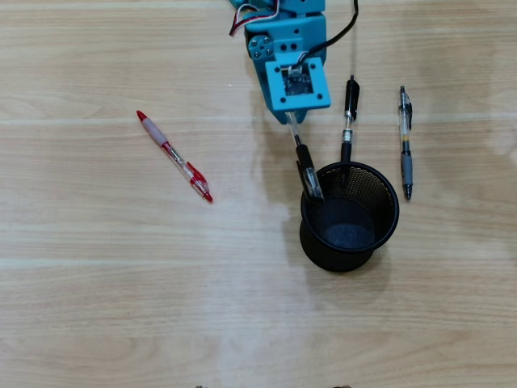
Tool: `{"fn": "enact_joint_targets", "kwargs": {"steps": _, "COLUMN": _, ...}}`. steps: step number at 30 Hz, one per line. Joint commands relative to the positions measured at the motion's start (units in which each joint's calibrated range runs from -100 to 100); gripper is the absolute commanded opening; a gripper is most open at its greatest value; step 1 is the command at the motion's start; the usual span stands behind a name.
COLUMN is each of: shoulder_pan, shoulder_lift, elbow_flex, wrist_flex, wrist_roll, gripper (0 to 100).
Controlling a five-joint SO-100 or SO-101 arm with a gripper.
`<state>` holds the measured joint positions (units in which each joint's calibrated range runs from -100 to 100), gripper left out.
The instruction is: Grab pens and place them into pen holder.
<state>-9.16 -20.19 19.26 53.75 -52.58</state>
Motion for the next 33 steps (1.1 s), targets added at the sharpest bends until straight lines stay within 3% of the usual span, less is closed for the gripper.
{"fn": "enact_joint_targets", "kwargs": {"steps": 1, "shoulder_pan": -0.19, "shoulder_lift": -2.55, "elbow_flex": -10.25, "wrist_flex": -0.67, "wrist_roll": -0.21, "gripper": 2}}
{"fn": "enact_joint_targets", "kwargs": {"steps": 8, "shoulder_pan": -1.16, "shoulder_lift": -0.02, "elbow_flex": -18.4, "wrist_flex": -2.39, "wrist_roll": -1.89, "gripper": 2}}
{"fn": "enact_joint_targets", "kwargs": {"steps": 18, "shoulder_pan": -7.61, "shoulder_lift": 14.27, "elbow_flex": -18.85, "wrist_flex": -33.68, "wrist_roll": -8.16, "gripper": 2}}
{"fn": "enact_joint_targets", "kwargs": {"steps": 25, "shoulder_pan": -7.69, "shoulder_lift": 19.17, "elbow_flex": -16.59, "wrist_flex": -45.45, "wrist_roll": -12.71, "gripper": 2}}
{"fn": "enact_joint_targets", "kwargs": {"steps": 33, "shoulder_pan": -7.61, "shoulder_lift": 19.85, "elbow_flex": -0.02, "wrist_flex": -57.14, "wrist_roll": -14.07, "gripper": 2}}
